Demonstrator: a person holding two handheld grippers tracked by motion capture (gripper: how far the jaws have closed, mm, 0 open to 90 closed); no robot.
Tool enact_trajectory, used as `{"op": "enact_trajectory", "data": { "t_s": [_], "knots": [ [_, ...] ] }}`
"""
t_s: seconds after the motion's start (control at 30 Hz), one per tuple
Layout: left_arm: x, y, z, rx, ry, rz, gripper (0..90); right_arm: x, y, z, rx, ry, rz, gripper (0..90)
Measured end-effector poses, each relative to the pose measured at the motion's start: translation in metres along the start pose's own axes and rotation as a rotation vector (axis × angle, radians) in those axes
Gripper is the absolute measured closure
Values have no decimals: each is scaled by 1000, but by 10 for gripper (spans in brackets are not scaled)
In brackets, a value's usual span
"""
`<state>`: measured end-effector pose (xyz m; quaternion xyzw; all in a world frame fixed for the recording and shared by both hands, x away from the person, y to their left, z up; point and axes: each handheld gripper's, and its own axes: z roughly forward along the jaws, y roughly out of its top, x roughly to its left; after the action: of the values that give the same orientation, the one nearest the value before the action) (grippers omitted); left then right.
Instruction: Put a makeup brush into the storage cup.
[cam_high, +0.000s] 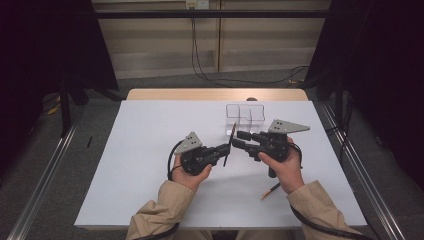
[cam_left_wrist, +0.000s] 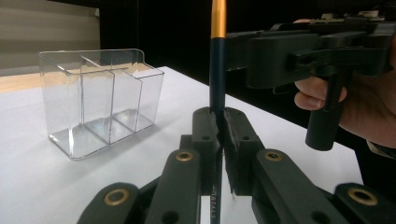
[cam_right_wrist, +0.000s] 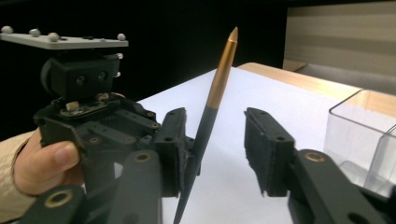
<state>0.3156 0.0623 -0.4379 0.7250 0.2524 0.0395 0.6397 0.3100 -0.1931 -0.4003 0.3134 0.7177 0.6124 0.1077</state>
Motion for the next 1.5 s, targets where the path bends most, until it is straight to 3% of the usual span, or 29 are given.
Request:
{"op": "enact_trajectory", "data": {
  "t_s": [0.23,0.47,0.83,1.3,1.5],
  "knots": [
    [-2,1,0,-10,-9,2,838,2,-1,10,-7,12,55,718],
    [-2,1,-1,-17,-13,1,837,4,0,13,-13,43,63,831],
    [0,2,-1,-18,-39,-13,820,5,3,12,-8,63,45,835],
    [1,3,0,-11,-66,17,644,3,7,8,-19,55,17,835],
    [2,3,1,-15,-72,40,497,1,9,7,-25,57,14,835]
  ]
}}
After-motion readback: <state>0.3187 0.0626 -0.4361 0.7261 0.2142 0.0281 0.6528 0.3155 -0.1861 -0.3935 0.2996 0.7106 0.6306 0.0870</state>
